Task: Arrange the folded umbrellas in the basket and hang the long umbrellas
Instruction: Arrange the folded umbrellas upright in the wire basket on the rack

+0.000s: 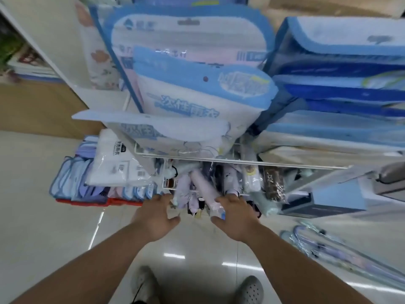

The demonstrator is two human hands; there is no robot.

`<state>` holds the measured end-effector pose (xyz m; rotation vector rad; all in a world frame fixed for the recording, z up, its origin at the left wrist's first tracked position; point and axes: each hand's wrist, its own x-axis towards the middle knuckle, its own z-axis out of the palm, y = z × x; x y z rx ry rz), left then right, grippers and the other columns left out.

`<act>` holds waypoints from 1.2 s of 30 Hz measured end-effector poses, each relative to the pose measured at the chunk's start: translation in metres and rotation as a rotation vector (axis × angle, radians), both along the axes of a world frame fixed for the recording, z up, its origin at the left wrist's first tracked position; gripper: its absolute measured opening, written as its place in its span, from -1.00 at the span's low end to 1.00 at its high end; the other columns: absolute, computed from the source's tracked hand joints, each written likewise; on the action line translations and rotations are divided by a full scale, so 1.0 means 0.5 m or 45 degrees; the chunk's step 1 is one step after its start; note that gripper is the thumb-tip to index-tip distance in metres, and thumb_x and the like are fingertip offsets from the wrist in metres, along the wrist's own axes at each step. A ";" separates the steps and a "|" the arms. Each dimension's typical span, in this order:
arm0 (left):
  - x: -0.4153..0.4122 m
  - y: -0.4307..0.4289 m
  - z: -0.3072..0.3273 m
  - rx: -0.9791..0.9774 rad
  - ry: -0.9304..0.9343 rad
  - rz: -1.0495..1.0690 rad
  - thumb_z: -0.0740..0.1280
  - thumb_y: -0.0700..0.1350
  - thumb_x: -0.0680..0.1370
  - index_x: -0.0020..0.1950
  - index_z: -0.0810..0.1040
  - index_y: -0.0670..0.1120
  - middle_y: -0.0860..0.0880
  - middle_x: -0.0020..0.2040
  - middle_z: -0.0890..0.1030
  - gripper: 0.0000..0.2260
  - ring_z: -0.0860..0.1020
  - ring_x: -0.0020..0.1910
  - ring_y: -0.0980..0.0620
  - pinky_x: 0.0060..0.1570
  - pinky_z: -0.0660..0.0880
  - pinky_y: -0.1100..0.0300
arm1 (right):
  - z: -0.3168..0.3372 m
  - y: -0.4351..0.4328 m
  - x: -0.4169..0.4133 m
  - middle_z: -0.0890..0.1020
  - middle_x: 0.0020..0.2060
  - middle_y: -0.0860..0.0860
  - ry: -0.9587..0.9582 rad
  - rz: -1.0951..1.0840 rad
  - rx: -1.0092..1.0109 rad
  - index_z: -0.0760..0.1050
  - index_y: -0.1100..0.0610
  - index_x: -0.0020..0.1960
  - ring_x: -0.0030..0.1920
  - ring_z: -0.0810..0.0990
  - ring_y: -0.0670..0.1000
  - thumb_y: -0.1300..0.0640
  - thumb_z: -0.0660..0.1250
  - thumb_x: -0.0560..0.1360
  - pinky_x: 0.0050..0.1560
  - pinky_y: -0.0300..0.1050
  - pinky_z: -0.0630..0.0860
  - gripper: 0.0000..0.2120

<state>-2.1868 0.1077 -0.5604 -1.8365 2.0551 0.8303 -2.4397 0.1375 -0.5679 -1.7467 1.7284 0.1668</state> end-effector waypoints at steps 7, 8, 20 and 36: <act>-0.002 -0.040 -0.162 -0.059 0.257 0.138 0.37 0.20 0.51 0.55 0.25 0.10 -0.04 0.41 0.40 -0.34 0.52 0.25 -0.05 0.21 0.45 0.14 | -0.108 -0.109 0.025 0.41 0.39 0.02 0.122 0.274 -0.198 0.24 -0.06 0.52 0.41 0.30 0.11 -0.24 0.20 0.55 0.39 0.04 0.31 -0.40; -0.007 -0.053 -0.191 -0.082 0.303 0.142 0.38 0.18 0.51 0.55 0.25 0.11 -0.03 0.42 0.38 -0.36 0.54 0.22 -0.05 0.18 0.44 0.16 | -0.130 -0.124 0.024 0.40 0.40 0.01 0.123 0.289 -0.179 0.22 -0.07 0.53 0.40 0.31 0.12 -0.25 0.20 0.55 0.38 0.04 0.32 -0.39; 0.011 -0.144 -0.459 -0.585 0.576 -0.255 0.38 0.30 0.39 0.55 0.24 0.19 0.02 0.60 0.13 -0.24 0.35 0.49 -0.02 0.30 0.36 0.21 | -0.267 -0.212 -0.011 0.47 0.35 -0.12 0.182 0.505 -0.326 0.24 -0.25 0.47 0.30 0.46 -0.02 -0.37 0.21 0.48 0.28 -0.05 0.41 -0.40; -0.001 -0.123 -0.486 -0.520 1.245 0.285 0.52 0.13 0.42 0.30 0.52 0.32 0.20 0.44 0.43 -0.54 0.36 0.47 0.16 0.41 0.40 -0.03 | -0.251 -0.254 0.023 0.45 0.38 -0.22 0.177 0.703 -0.232 0.30 -0.23 0.47 0.31 0.46 -0.15 -0.30 0.29 0.50 0.36 -0.09 0.41 -0.43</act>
